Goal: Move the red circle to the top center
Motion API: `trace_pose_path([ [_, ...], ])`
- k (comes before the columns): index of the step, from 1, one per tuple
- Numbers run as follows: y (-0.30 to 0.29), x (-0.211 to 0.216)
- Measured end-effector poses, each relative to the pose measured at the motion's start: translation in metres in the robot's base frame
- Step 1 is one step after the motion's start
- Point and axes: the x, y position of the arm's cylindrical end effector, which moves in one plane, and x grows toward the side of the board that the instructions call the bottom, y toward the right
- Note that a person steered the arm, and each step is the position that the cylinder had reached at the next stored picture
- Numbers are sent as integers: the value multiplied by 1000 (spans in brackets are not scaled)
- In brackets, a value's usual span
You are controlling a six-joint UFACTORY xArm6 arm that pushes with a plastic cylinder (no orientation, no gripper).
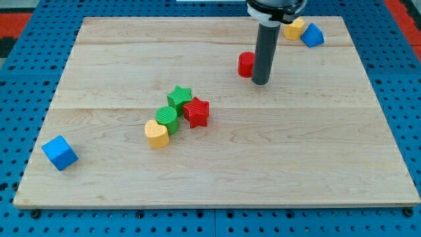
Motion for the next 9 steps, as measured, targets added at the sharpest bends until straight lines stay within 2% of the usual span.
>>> trace_pose_path([
  [1,-28,-43],
  [3,36,-79],
  [4,28,-55],
  [5,-13,-48],
  [7,-26,-68],
  [9,-75,-75],
])
